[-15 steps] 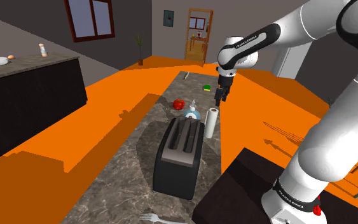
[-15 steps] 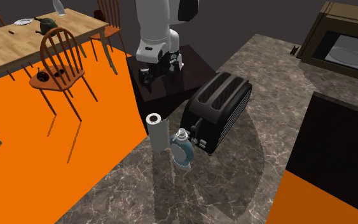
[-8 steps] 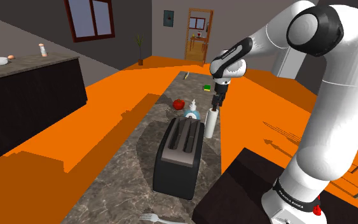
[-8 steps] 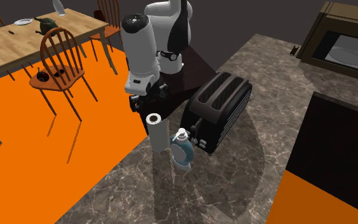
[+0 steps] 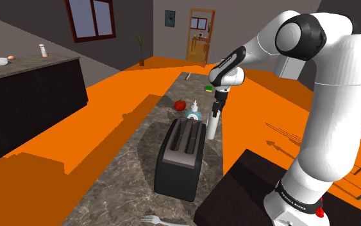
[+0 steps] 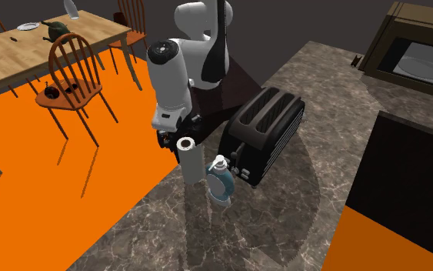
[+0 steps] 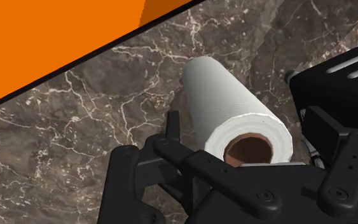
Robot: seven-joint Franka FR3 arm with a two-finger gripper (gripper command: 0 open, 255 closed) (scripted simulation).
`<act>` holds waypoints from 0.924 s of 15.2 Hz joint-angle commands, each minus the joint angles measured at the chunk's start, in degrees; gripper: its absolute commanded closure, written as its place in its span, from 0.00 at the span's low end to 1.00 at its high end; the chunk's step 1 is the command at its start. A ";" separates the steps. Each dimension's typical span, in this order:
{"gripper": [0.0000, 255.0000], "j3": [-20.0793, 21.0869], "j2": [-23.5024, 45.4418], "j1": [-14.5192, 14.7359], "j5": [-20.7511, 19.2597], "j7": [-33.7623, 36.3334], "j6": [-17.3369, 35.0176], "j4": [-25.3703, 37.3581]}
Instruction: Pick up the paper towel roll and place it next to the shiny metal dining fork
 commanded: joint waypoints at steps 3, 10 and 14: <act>0.00 0.24 0.85 -0.10 0.51 -0.29 1.23 -0.42; 1.00 0.24 0.84 -0.10 0.50 -0.29 1.22 -0.42; 1.00 0.24 0.84 -0.09 0.51 -0.29 1.23 -0.43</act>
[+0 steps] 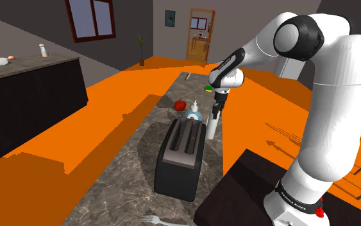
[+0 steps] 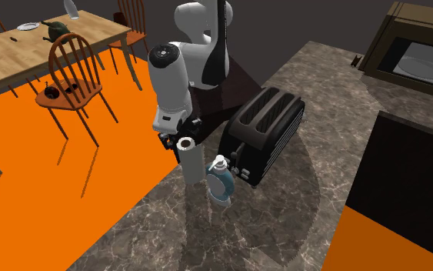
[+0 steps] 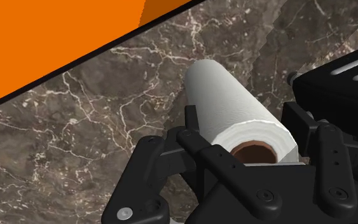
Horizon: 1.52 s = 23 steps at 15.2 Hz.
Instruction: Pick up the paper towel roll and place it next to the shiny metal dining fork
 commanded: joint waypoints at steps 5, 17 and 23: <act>1.00 -0.12 -0.53 0.11 -0.30 0.21 -0.66 0.09; 1.00 -1.28 -6.66 1.01 -3.66 2.54 -8.59 2.39; 1.00 -1.56 -9.20 1.28 -4.97 3.48 -12.74 4.23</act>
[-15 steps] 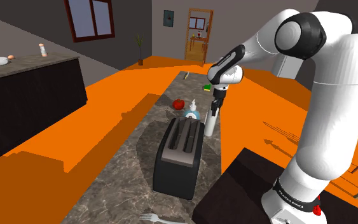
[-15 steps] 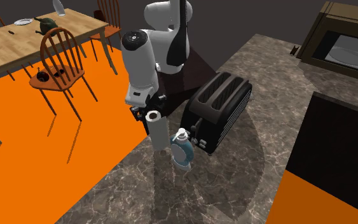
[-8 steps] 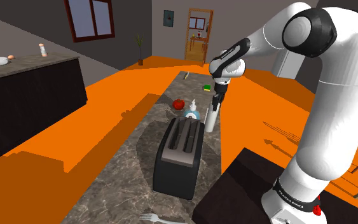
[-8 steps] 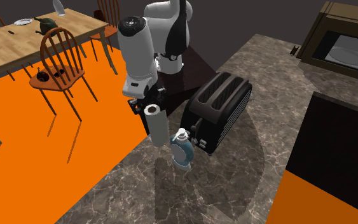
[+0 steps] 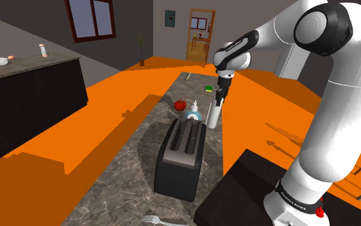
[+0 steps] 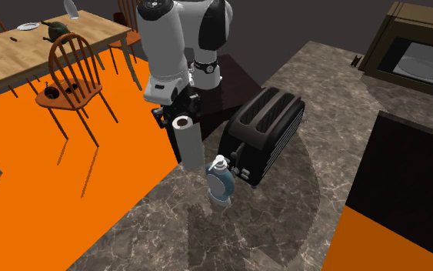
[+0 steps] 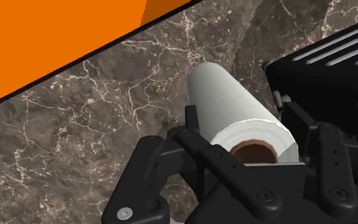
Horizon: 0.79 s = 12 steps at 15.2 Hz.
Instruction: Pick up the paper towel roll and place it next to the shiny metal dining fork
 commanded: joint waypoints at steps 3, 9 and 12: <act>1.00 -0.10 -1.40 0.16 -0.73 0.59 -3.06 1.75; 1.00 -0.20 -3.34 0.31 -1.66 1.28 -7.34 4.28; 1.00 -0.22 -4.14 0.37 -2.03 1.56 -9.51 5.71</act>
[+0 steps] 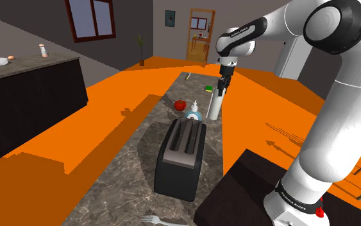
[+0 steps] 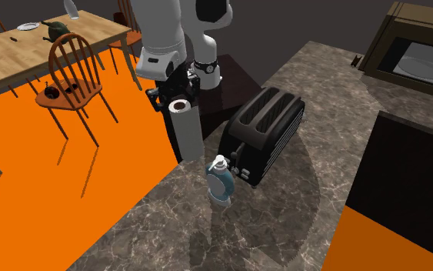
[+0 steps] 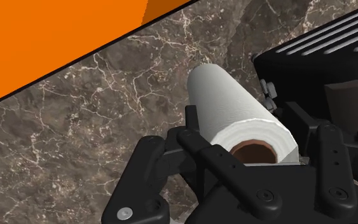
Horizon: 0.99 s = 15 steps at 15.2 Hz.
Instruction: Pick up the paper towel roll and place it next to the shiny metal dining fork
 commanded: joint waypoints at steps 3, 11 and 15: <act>1.00 -0.01 -1.21 0.11 -0.54 0.42 -2.92 1.79; 1.00 0.00 -2.52 0.19 -1.12 0.88 -8.84 6.51; 1.00 0.00 -2.87 0.20 -1.27 1.02 -11.85 9.20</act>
